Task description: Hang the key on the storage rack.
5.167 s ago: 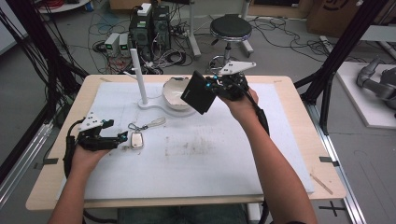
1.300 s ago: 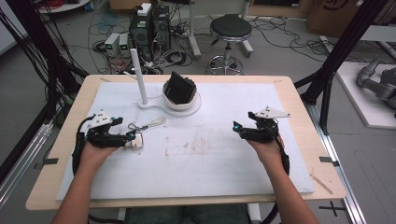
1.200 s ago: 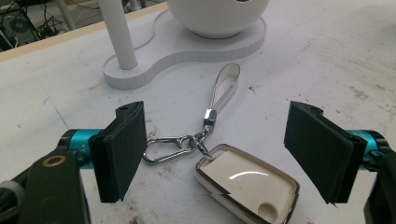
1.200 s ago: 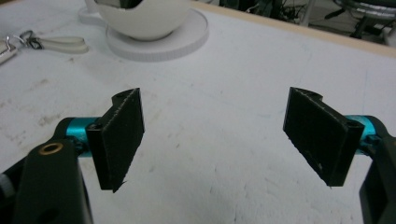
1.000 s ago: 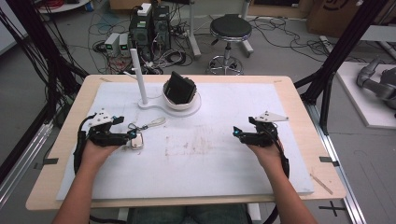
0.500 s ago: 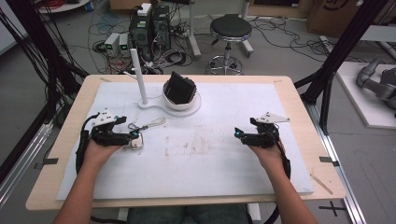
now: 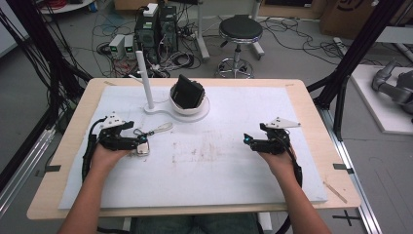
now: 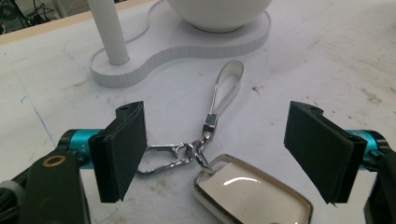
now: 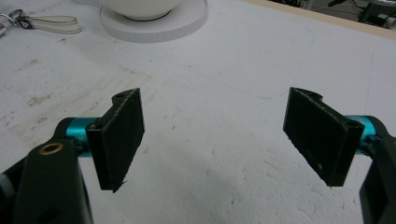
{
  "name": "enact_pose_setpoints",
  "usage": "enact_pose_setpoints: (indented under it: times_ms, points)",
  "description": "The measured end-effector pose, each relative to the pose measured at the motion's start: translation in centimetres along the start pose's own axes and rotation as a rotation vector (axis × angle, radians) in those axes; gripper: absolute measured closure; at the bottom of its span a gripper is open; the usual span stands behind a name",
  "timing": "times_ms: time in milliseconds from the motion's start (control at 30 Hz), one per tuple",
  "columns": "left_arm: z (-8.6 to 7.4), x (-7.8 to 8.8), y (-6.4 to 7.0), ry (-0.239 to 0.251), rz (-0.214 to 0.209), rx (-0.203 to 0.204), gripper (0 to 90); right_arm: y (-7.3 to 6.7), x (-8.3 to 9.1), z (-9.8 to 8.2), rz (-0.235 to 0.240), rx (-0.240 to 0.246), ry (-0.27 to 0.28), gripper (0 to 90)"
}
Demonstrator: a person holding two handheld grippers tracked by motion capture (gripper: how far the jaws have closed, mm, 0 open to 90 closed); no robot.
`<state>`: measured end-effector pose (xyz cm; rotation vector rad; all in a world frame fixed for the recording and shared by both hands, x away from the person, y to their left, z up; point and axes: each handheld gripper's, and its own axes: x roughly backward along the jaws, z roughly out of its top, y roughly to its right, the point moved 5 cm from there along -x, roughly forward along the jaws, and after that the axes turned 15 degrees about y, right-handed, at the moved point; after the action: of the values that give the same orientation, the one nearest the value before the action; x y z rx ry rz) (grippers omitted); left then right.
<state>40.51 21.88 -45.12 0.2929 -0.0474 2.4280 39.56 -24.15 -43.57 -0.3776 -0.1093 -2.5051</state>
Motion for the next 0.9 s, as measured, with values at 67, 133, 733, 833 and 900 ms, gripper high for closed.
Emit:
enact_pose_setpoints:
  times_ms: [67, 133, 733, 833, 900]
  points:
    - [0.0, -0.6, 0.0, -0.016, -0.005, 0.004, 21.3, 0.0, 0.0, 0.0, -0.001, -0.001, -0.003, 20.8]
    - [0.1, -1.0, 0.1, -0.02, -0.011, 0.003, 21.3, -0.1, 0.0, 0.0, -0.003, 0.002, -0.006, 20.8]
    - [-1.1, -5.5, -0.3, -0.145, -0.021, -0.031, 28.4, 0.1, -0.1, -0.7, 0.009, 0.001, -0.033, 20.8]
    - [-1.4, -5.6, -0.3, -0.169, -0.017, -0.041, 35.2, 0.0, -0.1, -0.8, 0.013, 0.005, -0.043, 20.9]
    - [-1.8, -5.8, -0.2, -0.195, -0.018, -0.055, 41.8, 0.1, 0.0, -0.9, 0.014, 0.002, -0.042, 20.9]
